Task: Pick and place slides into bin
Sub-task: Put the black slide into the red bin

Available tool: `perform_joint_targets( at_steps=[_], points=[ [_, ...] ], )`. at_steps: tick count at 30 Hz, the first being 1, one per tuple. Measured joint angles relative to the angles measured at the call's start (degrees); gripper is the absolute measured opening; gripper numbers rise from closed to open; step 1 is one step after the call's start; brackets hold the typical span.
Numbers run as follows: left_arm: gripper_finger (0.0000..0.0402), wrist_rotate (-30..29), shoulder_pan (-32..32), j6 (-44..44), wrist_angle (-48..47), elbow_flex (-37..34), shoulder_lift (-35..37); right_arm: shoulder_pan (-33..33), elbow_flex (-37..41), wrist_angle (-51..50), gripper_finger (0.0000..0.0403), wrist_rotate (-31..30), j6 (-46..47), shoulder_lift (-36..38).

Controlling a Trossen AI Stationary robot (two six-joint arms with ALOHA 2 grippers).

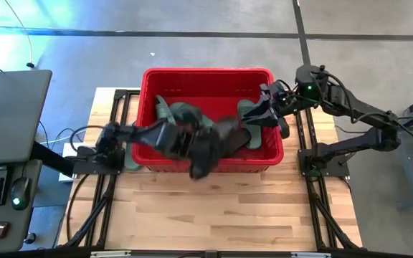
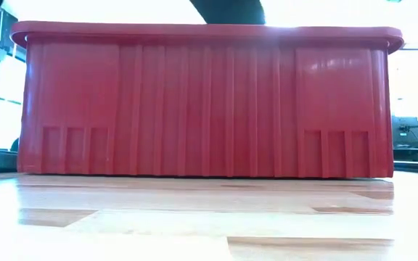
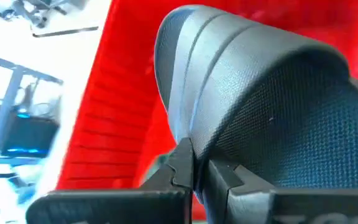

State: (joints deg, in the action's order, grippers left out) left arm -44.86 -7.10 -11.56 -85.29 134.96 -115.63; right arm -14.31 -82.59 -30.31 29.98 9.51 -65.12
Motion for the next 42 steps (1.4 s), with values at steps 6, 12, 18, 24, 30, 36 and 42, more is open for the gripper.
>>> perform_joint_targets(
  at_steps=[6,12,18,24,30,36,42],
  points=[
    [0.0000,4.04,14.38,18.83,2.50,-0.04,0.01,0.02,0.00,-0.12,0.0119,-9.67,-2.09,-0.16],
    [0.0000,15.42,25.91,32.04,14.28,0.07,-4.48,-1.61,0.00,0.02,0.0119,-33.30,-0.13,-0.16],
    [0.0000,20.46,29.75,33.65,14.65,-0.17,-12.26,-5.00,0.00,-0.31,0.0119,-35.46,3.10,-0.17],
    [0.0001,19.15,30.40,33.56,18.62,-0.08,-19.03,-7.19,0.02,-0.29,0.0119,-35.58,4.15,-0.52],
    [0.0014,25.20,31.47,34.18,19.00,-0.09,-23.62,-7.58,0.04,-0.48,0.0119,-35.58,6.08,-1.03],
    [0.0071,27.48,31.52,36.18,20.02,-0.04,-24.29,-7.54,0.04,-0.72,0.0119,-33.95,6.10,-1.61],
    [0.0131,29.48,31.48,37.28,22.04,0.00,-23.79,-7.52,0.04,-0.74,0.0119,-33.03,6.00,-1.75]
  ],
)
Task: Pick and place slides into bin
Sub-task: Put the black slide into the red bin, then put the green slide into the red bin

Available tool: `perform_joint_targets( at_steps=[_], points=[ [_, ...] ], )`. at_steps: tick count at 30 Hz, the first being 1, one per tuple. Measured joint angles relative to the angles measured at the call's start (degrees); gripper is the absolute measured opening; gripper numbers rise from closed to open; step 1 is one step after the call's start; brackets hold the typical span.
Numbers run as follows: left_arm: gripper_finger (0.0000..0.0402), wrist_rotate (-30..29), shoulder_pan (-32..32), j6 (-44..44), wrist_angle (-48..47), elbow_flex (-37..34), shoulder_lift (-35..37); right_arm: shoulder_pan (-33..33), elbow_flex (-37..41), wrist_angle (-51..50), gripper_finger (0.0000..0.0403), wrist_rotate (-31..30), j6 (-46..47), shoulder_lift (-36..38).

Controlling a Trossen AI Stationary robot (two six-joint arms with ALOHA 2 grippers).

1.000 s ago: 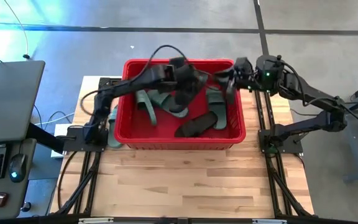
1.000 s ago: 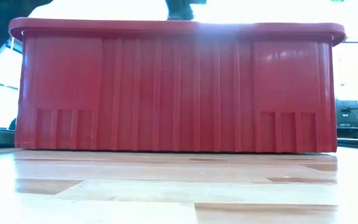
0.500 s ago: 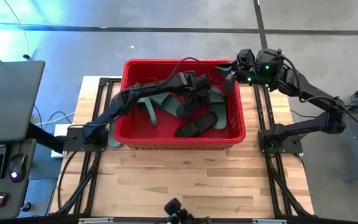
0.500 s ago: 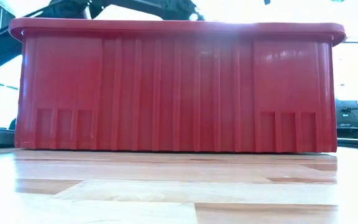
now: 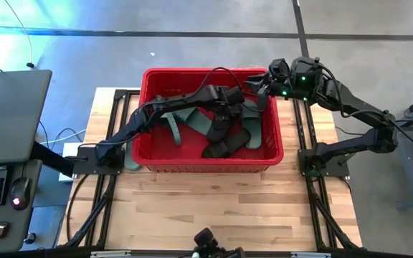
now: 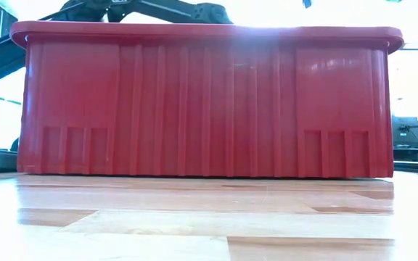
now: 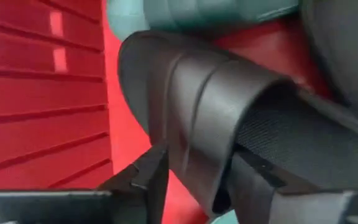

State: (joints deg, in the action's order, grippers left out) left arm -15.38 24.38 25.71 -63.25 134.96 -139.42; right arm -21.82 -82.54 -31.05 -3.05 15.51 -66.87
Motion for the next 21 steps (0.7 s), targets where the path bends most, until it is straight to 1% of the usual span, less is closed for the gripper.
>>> perform_joint_targets(
  at_steps=[5,8,11,13,17,21],
  points=[
    [0.0169,0.79,-0.17,-0.44,-1.74,0.00,0.46,0.00,0.00,0.00,0.0119,1.37,0.10,-0.02],
    [0.0179,-0.64,-0.55,-0.46,-2.23,0.05,2.13,0.00,0.00,0.00,0.0119,3.55,0.11,-0.02],
    [0.0181,-2.33,-1.21,-0.51,-2.18,0.07,4.66,0.42,0.00,0.00,0.0119,4.99,0.11,-0.02],
    [0.0180,-2.32,-1.67,-0.68,-2.46,0.07,6.55,1.03,0.00,-0.04,0.0119,5.19,0.31,-0.02],
    [0.0174,-1.02,-3.31,-3.25,-3.29,0.07,11.42,2.95,-0.01,-2.39,0.0119,5.70,1.19,-0.02],
    [0.0167,0.87,-5.87,-4.96,-3.48,0.07,16.44,6.02,-0.05,-7.03,0.0119,7.20,2.33,-0.04]
  ],
)
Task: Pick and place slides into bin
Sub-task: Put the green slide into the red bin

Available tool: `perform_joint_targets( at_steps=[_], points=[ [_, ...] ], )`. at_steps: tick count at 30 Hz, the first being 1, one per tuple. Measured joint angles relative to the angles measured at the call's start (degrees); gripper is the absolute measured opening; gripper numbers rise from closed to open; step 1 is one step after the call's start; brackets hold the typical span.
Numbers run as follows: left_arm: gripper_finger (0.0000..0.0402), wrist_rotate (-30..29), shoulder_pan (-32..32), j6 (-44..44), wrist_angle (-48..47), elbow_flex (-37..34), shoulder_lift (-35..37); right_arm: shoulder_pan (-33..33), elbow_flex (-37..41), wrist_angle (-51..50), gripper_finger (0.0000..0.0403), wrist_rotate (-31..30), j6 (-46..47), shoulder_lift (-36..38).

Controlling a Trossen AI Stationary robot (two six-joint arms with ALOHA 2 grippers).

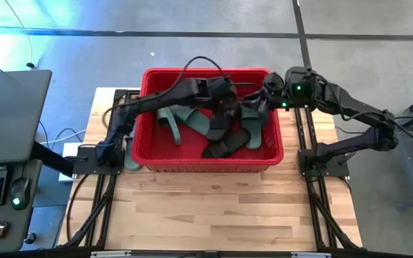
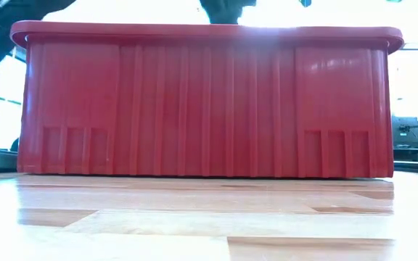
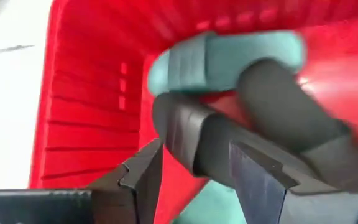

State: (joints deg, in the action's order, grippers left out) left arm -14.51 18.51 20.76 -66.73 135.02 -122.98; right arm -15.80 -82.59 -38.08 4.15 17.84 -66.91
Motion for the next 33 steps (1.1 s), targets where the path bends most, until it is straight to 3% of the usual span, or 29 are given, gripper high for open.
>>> perform_joint_targets(
  at_steps=[9,15,20,25,33],
  points=[
    [0.0160,-0.30,-8.62,-1.52,-8.93,-0.20,8.38,12.64,-0.19,0.45,0.0119,-1.55,1.69,0.10],
    [0.0159,-5.31,-16.89,-12.05,-22.46,0.14,12.18,21.04,0.16,-3.00,0.0119,-7.33,3.14,-0.38],
    [0.0140,-0.88,-25.81,-22.29,-20.88,-1.10,13.77,27.07,0.11,-6.60,0.0119,-13.19,4.22,-2.60],
    [0.0112,-1.38,-35.94,-32.94,-22.95,-1.64,13.76,29.54,0.05,-5.26,0.0119,-17.85,4.20,-5.58],
    [0.0093,0.23,-48.05,-37.79,-23.19,-4.30,13.03,28.12,0.07,-3.25,0.0119,-16.37,2.65,-9.20]
  ],
)
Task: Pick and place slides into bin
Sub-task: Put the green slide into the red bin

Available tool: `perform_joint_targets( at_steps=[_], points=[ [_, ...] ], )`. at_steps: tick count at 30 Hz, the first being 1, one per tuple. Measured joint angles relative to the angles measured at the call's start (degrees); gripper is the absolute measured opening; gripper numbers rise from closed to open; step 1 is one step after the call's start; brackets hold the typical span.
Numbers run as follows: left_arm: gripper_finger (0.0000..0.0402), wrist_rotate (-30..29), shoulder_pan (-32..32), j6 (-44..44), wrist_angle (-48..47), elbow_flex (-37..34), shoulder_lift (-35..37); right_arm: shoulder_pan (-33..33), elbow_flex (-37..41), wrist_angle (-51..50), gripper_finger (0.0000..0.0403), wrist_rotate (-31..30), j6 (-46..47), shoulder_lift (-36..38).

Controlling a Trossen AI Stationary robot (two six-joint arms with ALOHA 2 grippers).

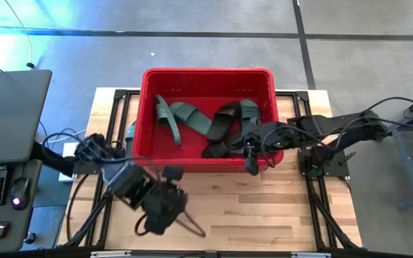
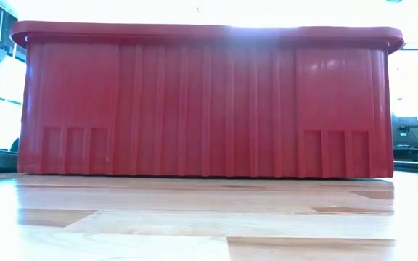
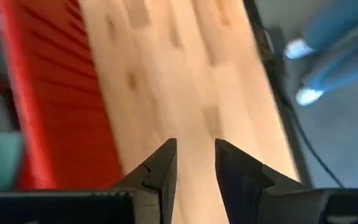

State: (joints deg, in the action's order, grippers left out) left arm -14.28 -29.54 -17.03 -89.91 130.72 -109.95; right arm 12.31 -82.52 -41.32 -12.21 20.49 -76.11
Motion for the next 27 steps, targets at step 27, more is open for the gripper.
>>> perform_joint_targets(
  at_steps=[27],
  points=[
    [0.0229,17.65,-14.21,-21.29,-0.18,-58.36,-0.54,-6.69,0.00,18.78,0.0119,9.33,0.46,-0.07]
  ],
)
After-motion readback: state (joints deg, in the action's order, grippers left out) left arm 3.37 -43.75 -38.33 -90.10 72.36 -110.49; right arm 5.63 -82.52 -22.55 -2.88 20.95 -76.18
